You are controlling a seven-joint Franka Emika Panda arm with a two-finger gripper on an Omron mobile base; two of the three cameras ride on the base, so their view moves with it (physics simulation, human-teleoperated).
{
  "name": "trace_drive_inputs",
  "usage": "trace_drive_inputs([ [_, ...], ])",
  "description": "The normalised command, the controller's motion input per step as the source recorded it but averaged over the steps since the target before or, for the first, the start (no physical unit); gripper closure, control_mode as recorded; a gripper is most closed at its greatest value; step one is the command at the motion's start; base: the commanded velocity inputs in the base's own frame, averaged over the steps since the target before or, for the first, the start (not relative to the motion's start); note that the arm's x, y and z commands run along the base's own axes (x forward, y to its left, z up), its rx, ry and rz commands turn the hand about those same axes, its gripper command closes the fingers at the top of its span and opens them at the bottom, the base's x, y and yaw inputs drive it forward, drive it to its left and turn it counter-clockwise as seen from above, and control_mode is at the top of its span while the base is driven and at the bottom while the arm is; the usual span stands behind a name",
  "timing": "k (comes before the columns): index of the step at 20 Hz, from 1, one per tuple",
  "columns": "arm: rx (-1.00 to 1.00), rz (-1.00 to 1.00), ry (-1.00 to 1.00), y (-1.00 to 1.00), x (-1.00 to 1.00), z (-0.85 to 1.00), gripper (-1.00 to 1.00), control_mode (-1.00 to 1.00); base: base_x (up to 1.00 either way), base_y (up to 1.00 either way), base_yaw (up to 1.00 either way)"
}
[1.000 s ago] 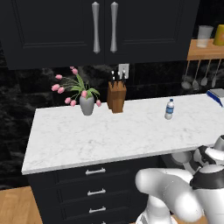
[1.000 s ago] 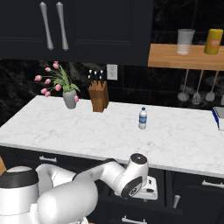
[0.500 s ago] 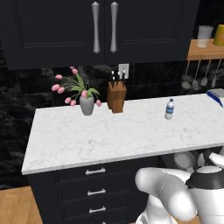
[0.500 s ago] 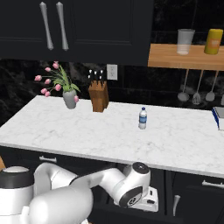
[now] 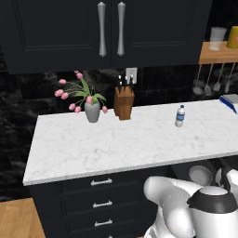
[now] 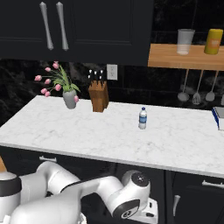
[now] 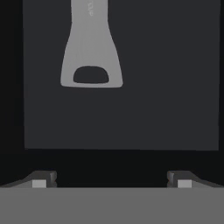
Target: Pick the measuring cup from the drawer and place it on the counter.
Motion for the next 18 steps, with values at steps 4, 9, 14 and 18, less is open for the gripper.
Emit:
trace_drive_inputs([
  [4,0.0,0.0,0.0,0.0,0.46,0.23,-1.0,-1.0,0.0,0.0,0.0],
  [9,0.11,0.0,0.05,-0.26,0.61,0.4,-1.0,-1.0,0.0,0.0,0.0],
  [14,0.14,0.0,0.05,-0.38,0.5,0.19,-1.0,-1.0,0.0,0.0,0.0],
  [18,0.02,0.0,-0.1,-0.02,0.31,-0.01,-1.0,-1.0,0.0,0.0,0.0],
])
